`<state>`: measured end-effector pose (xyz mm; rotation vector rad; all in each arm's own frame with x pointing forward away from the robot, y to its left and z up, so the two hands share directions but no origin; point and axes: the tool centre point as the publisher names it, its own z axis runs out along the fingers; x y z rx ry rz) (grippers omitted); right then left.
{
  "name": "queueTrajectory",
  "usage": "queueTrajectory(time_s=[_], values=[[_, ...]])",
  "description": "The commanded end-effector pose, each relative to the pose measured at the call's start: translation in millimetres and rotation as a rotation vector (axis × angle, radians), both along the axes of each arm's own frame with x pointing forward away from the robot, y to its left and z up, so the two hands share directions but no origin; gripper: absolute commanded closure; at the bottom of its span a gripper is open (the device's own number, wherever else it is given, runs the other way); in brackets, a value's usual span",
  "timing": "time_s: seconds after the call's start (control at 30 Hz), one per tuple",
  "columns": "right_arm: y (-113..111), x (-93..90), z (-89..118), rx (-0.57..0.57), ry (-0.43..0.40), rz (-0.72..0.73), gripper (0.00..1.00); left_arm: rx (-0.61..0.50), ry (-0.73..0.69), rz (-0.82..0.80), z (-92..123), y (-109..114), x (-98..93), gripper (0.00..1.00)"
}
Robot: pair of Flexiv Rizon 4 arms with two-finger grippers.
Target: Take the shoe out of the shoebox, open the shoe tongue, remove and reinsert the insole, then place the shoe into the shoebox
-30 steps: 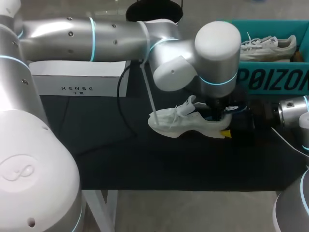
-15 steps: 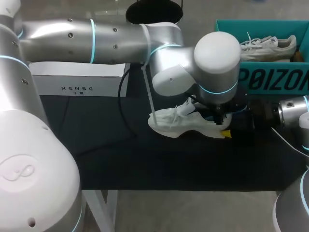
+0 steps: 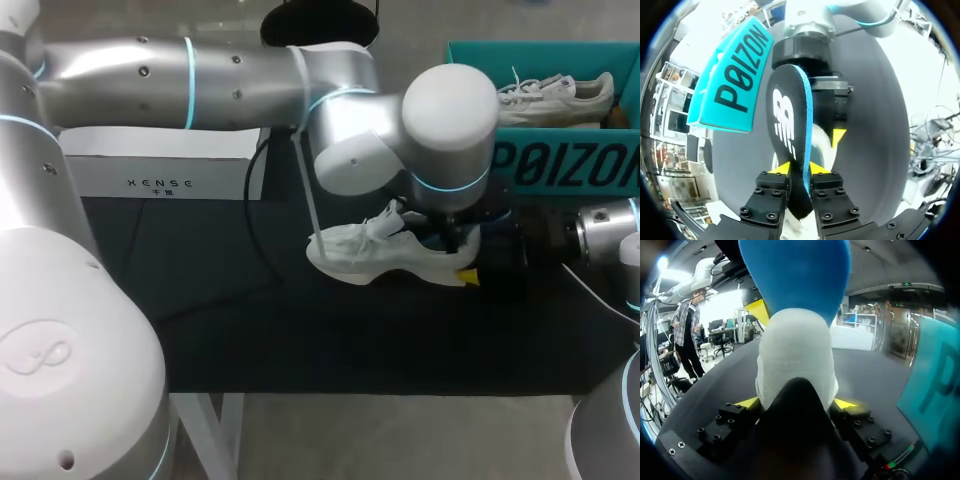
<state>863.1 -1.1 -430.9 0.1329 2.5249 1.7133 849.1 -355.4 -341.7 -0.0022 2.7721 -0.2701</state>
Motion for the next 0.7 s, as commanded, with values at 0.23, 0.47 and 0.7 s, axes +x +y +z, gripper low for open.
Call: queueTrajectory(time_s=[0.23,0.47,0.7], values=[[1.1,0.6,-1.9,-0.004,0.0,-0.002,1.0,-0.011,-0.02,0.006,9.4,-3.2,1.0,1.0],[1.1,0.6,-1.9,-0.004,0.0,-0.002,1.0,-0.04,-0.026,-0.043,30.4,-6.8,-9.7,1.0],[1.1,0.6,-1.9,-0.004,0.0,-0.002,1.0,-0.091,-0.03,-0.173,62.0,-43.1,-37.8,1.0]])
